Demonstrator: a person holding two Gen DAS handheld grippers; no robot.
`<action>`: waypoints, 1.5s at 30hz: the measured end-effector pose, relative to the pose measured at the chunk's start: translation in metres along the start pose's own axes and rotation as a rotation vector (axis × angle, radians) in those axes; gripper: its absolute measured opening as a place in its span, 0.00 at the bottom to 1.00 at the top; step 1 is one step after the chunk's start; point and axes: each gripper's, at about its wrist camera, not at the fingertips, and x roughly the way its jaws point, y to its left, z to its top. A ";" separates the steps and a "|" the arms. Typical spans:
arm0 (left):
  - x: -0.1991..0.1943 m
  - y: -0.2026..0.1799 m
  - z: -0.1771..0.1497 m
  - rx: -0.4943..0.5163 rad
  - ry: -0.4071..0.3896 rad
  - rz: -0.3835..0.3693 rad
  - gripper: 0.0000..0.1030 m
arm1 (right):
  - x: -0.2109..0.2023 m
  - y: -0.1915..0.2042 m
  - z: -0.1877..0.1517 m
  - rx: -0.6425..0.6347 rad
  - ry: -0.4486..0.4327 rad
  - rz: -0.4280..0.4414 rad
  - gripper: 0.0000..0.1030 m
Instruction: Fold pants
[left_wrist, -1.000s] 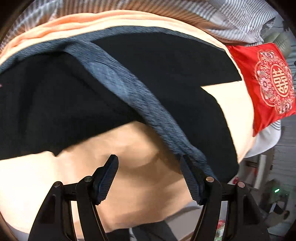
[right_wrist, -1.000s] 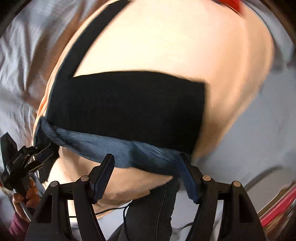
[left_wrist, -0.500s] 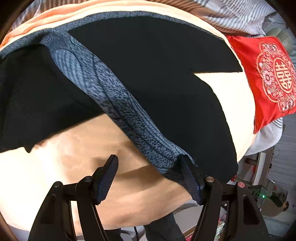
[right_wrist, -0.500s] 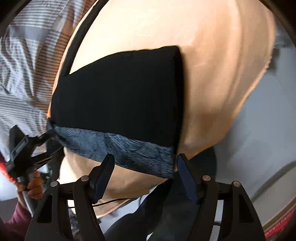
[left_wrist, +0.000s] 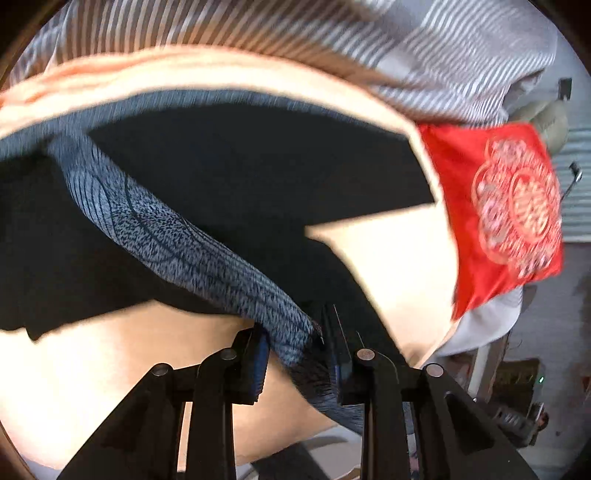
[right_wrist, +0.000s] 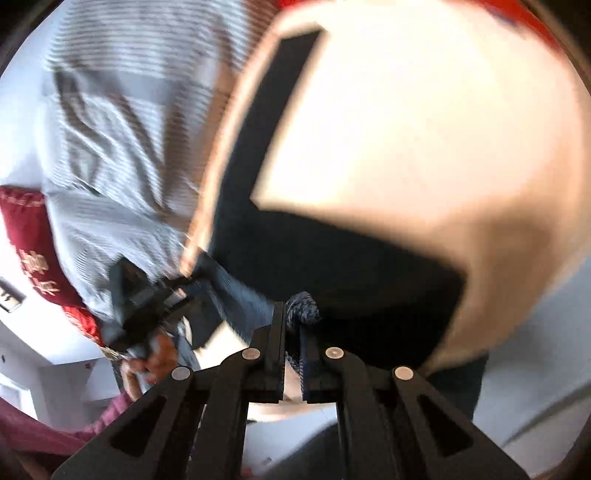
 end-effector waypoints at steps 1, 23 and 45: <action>-0.002 -0.003 0.007 0.000 -0.014 -0.003 0.28 | -0.005 0.009 0.017 -0.019 -0.016 0.017 0.06; 0.012 -0.021 0.130 -0.037 -0.073 0.125 0.28 | 0.066 0.107 0.298 -0.381 -0.017 -0.248 0.60; 0.045 -0.011 0.094 -0.024 -0.063 0.359 0.85 | 0.113 0.082 0.329 -0.372 0.156 -0.332 0.27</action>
